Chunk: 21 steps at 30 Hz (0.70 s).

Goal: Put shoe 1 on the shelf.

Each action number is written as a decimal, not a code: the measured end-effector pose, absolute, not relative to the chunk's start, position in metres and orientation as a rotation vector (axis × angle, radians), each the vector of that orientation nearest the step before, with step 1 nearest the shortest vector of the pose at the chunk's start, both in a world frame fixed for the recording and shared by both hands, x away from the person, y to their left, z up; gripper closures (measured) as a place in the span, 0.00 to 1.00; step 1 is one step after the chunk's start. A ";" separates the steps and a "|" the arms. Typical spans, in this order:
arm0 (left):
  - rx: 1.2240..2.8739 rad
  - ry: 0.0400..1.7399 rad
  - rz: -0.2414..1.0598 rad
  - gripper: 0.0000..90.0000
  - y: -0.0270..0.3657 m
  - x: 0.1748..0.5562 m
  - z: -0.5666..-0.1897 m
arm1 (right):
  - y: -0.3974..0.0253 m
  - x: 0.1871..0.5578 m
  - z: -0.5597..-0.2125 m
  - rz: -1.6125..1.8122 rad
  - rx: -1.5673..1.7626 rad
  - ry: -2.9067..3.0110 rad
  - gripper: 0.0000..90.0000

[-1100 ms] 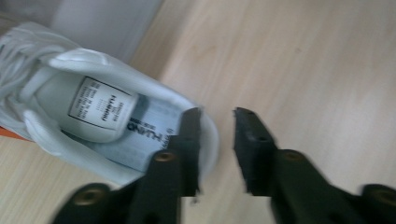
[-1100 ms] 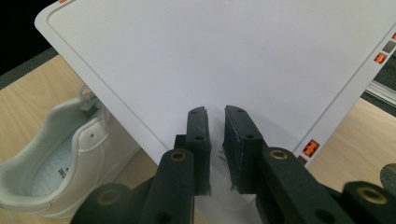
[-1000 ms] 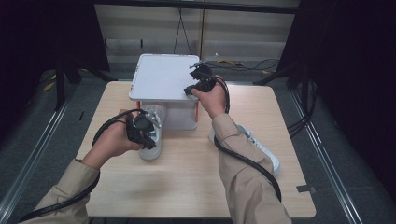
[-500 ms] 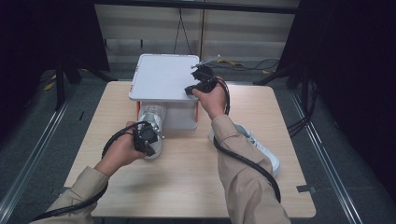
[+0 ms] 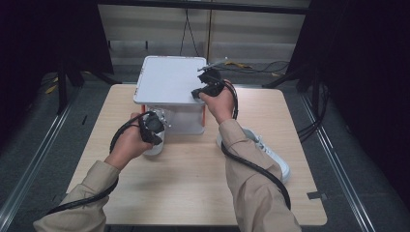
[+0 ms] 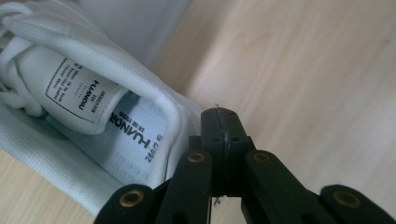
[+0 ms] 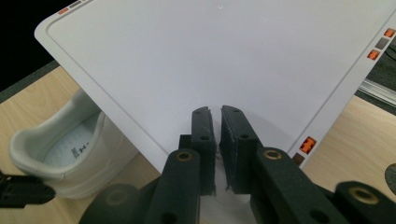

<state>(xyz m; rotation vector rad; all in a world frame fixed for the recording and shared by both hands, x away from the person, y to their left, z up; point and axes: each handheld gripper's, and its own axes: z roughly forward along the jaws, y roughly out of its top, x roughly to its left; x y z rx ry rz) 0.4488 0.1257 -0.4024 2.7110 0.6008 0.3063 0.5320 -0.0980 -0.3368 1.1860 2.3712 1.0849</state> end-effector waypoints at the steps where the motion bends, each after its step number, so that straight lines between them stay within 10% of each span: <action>1: 2.695 0.611 0.292 1.00 0.124 0.453 -0.403 | -0.098 0.532 -0.336 1.078 1.179 2.379 0.93; 21: 2.862 0.608 0.249 1.00 0.147 0.435 -0.418 | -0.098 0.530 -0.338 1.079 1.154 2.367 0.93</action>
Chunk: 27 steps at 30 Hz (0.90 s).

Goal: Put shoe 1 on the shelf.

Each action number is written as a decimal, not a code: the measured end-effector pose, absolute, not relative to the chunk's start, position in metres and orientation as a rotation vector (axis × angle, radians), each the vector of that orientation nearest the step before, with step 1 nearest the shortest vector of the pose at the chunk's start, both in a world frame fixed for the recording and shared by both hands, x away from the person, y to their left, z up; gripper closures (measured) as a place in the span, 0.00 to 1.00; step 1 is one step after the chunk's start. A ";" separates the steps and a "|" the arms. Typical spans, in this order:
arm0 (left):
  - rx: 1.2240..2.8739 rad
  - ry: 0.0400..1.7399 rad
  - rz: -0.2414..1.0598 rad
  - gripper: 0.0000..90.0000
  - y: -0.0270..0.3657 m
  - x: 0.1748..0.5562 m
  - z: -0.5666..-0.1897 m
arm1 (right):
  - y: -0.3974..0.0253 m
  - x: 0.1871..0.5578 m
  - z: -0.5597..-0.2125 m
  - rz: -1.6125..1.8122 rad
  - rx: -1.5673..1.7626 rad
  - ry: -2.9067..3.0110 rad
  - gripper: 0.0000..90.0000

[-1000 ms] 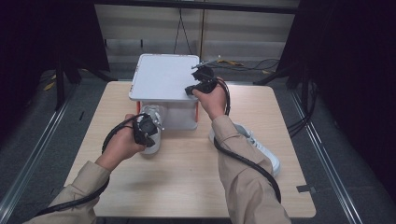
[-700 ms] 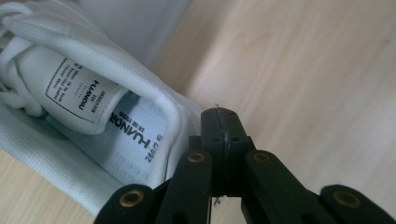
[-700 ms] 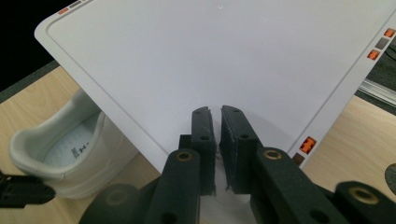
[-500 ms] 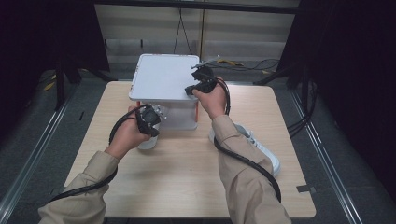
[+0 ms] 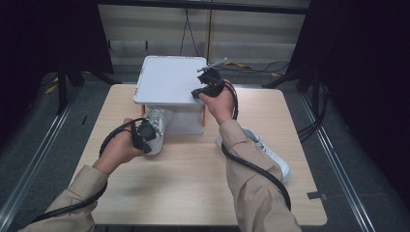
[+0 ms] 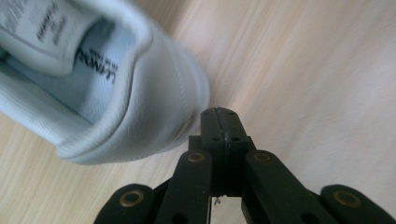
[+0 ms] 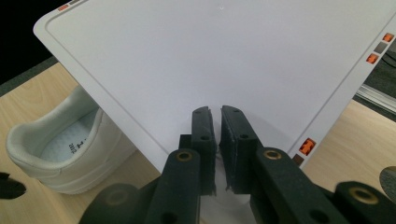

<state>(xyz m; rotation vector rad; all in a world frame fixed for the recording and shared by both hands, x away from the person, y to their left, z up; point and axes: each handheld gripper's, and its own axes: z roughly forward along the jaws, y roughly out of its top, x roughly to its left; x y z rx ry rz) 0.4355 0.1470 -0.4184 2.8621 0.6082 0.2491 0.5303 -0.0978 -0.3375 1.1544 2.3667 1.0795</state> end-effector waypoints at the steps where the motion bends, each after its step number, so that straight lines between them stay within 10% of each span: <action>1: 2.859 0.616 0.247 1.00 0.147 0.437 -0.423 | -0.098 0.530 -0.338 1.081 1.155 2.367 0.93; 27: 2.710 0.695 0.353 1.00 0.133 0.485 -0.429 | -0.100 0.533 -0.338 1.093 1.123 2.395 0.93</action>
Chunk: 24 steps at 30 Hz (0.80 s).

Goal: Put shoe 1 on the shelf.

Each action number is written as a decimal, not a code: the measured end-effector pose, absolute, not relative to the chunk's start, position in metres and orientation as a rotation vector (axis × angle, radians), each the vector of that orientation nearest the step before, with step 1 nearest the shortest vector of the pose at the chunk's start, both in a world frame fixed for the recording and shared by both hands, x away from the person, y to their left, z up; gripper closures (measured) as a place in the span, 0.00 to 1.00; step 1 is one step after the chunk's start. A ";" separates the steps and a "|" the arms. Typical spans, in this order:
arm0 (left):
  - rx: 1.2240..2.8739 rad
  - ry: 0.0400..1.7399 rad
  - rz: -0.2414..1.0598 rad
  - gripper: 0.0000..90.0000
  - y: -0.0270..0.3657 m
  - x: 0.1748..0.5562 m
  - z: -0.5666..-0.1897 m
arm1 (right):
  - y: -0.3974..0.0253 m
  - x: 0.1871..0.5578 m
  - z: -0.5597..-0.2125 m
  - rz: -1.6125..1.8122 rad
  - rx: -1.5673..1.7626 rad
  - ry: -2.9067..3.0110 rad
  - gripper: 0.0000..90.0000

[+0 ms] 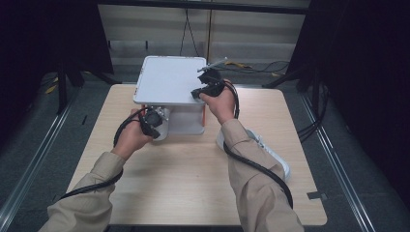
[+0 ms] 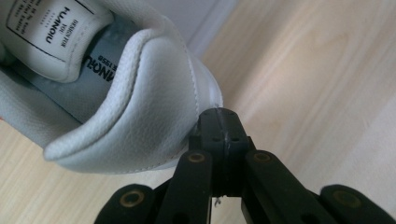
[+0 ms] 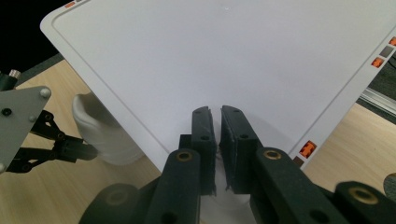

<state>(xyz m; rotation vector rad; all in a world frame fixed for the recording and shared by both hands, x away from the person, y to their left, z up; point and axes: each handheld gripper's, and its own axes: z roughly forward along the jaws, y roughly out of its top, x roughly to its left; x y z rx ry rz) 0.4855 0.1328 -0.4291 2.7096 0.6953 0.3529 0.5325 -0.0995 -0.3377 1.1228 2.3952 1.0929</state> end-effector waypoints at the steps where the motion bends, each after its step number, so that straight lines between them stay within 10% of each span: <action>1: 2.698 0.705 0.351 1.00 0.133 0.486 -0.429 | -0.099 0.532 -0.338 1.091 1.123 2.395 0.93; 24: 2.578 0.816 0.302 0.98 0.138 0.487 -0.426 | -0.099 0.532 -0.337 1.085 1.124 2.390 0.93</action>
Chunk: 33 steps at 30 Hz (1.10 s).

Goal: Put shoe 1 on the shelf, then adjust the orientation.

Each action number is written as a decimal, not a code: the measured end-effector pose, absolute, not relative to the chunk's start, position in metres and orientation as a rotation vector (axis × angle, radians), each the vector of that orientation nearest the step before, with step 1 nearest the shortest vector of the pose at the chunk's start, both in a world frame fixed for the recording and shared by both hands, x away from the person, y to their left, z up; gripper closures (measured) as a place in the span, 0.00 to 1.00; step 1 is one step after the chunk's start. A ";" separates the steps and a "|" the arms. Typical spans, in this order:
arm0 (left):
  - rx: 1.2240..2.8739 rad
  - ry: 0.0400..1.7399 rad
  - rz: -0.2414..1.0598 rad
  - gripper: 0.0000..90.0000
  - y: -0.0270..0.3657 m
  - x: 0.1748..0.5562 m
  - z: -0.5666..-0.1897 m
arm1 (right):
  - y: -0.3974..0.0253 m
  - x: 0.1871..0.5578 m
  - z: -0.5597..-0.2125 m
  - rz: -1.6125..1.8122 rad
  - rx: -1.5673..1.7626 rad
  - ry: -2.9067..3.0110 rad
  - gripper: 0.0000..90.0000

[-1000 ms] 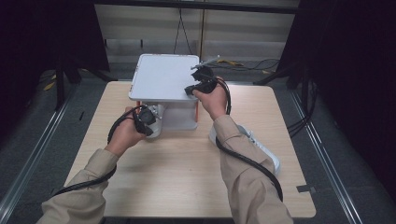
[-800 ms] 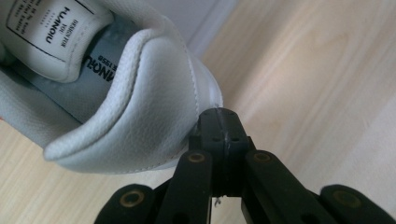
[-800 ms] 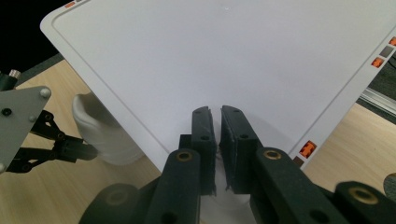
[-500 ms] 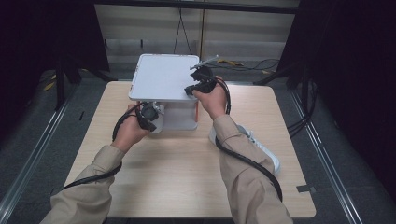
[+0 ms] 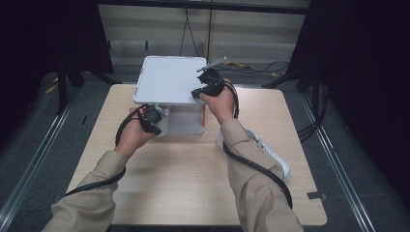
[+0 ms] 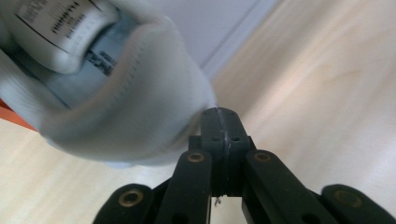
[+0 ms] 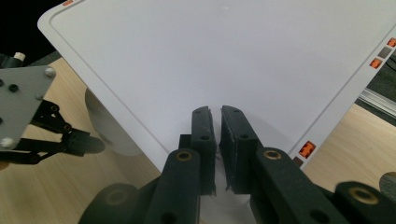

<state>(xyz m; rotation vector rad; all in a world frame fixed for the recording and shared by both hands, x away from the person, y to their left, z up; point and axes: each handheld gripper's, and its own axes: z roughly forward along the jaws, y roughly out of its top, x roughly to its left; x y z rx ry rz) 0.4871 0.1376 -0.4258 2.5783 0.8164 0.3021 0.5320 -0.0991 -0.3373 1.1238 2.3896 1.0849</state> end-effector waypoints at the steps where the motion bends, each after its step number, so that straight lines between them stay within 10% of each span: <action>1: 2.589 0.812 0.294 0.95 0.140 0.485 -0.424 | -0.100 0.532 -0.338 1.091 1.129 2.386 0.93; 8: 2.533 0.862 0.157 0.72 0.154 0.471 -0.410 | -0.103 0.529 -0.330 0.995 1.124 2.426 0.73; 33: 2.474 0.931 0.054 0.64 0.154 0.484 -0.341 | -0.183 0.469 -0.341 0.915 1.161 2.538 0.59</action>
